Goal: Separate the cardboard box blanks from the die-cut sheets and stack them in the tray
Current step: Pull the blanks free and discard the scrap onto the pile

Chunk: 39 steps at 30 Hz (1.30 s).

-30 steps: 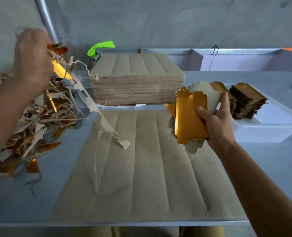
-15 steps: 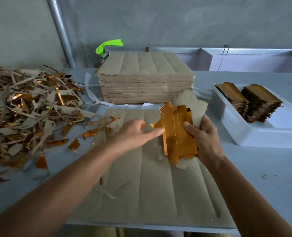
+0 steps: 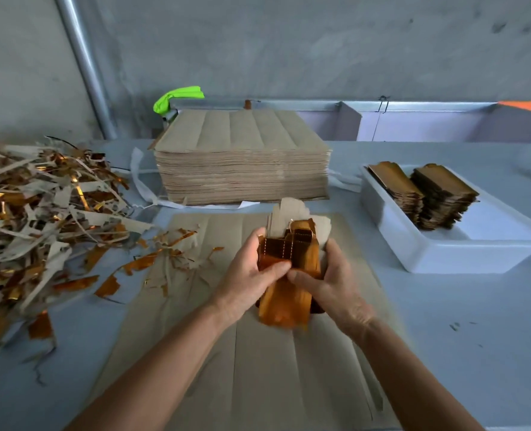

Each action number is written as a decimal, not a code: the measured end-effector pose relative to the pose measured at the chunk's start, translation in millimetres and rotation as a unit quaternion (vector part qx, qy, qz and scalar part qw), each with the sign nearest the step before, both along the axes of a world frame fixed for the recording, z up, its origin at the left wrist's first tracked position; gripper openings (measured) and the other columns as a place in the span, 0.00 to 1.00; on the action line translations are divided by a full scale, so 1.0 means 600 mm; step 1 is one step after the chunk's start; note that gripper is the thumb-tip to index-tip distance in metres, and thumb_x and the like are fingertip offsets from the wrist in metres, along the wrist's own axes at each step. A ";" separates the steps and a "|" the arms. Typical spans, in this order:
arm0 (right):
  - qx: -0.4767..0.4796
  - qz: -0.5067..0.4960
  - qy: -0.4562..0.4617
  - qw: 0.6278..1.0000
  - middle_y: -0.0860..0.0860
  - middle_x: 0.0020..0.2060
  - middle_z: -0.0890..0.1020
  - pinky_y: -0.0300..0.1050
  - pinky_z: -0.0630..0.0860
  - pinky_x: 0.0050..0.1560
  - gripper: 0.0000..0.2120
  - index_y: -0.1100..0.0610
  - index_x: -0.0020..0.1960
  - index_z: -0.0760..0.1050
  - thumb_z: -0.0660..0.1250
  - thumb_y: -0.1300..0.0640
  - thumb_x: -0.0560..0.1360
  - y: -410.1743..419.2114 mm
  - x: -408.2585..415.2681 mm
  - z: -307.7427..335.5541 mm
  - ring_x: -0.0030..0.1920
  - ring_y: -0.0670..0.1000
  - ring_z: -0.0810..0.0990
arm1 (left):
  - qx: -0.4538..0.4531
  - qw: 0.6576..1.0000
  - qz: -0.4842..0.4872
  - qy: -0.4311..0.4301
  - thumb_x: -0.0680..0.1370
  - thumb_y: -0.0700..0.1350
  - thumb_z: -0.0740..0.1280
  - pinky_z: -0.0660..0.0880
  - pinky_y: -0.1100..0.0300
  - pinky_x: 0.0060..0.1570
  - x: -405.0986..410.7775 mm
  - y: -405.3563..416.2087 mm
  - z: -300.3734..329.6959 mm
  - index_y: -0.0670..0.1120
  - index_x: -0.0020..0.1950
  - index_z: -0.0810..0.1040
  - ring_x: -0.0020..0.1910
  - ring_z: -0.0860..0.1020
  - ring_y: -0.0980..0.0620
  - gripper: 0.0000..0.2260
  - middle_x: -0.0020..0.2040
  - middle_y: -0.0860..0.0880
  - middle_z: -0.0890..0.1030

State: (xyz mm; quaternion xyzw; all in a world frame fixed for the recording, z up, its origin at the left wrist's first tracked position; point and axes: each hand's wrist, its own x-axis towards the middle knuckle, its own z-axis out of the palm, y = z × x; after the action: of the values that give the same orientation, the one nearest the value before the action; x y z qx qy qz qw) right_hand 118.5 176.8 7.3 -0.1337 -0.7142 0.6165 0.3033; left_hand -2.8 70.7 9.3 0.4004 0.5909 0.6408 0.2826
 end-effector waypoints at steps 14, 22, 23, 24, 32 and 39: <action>-0.062 -0.006 0.011 0.998 0.54 0.49 0.84 0.49 0.81 0.49 0.14 0.57 0.58 0.75 0.69 0.65 0.73 -0.007 0.003 -0.010 0.51 0.55 0.83 | 0.013 0.993 0.054 -0.101 0.72 0.36 0.71 0.79 0.55 0.50 0.016 -0.001 -0.021 0.46 0.58 0.75 0.52 0.81 0.51 0.16 0.51 0.48 0.83; -0.288 0.015 -0.054 0.956 0.53 0.47 0.85 0.53 0.81 0.41 0.20 0.54 0.53 0.80 0.54 0.43 0.80 0.022 -0.001 0.018 0.46 0.54 0.84 | -0.011 0.996 -0.009 -0.093 0.71 0.35 0.71 0.78 0.62 0.45 -0.007 -0.003 -0.006 0.48 0.56 0.75 0.51 0.82 0.53 0.16 0.50 0.50 0.84; -0.310 0.024 -0.053 0.949 0.52 0.45 0.85 0.50 0.80 0.37 0.19 0.54 0.52 0.80 0.54 0.45 0.81 0.023 -0.001 0.019 0.43 0.52 0.84 | -0.012 0.997 -0.005 -0.081 0.71 0.35 0.71 0.78 0.61 0.47 -0.007 -0.003 -0.006 0.49 0.57 0.74 0.52 0.81 0.52 0.18 0.51 0.49 0.84; -0.327 0.031 -0.052 0.943 0.52 0.42 0.84 0.49 0.80 0.34 0.18 0.55 0.52 0.80 0.54 0.47 0.81 0.025 0.000 0.018 0.41 0.52 0.84 | -0.022 0.998 0.018 -0.051 0.71 0.36 0.73 0.78 0.60 0.49 -0.006 -0.003 -0.006 0.52 0.57 0.72 0.53 0.81 0.51 0.19 0.52 0.49 0.83; -0.399 0.046 -0.009 0.916 0.59 0.48 0.80 0.63 0.76 0.52 0.19 0.63 0.62 0.74 0.53 0.53 0.82 0.018 0.000 0.010 0.46 0.60 0.79 | -0.053 0.912 0.182 0.363 0.71 0.52 0.73 0.73 0.66 0.50 0.013 -0.002 -0.005 0.47 0.51 0.79 0.50 0.73 0.56 0.13 0.52 0.52 0.74; -0.282 0.005 -0.033 0.959 0.62 0.49 0.83 0.57 0.81 0.47 0.17 0.64 0.55 0.77 0.55 0.54 0.82 0.008 -0.009 0.008 0.48 0.61 0.84 | -0.085 0.935 0.203 0.278 0.65 0.61 0.73 0.75 0.67 0.47 0.042 0.011 -0.010 0.49 0.55 0.75 0.48 0.76 0.59 0.25 0.51 0.54 0.76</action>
State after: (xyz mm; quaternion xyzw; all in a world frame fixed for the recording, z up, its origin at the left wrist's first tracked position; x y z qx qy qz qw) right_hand 113.2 181.6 12.0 -0.2306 -0.5215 0.7897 0.2263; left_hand 22.2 77.1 3.2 0.4087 0.7668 0.4950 0.0034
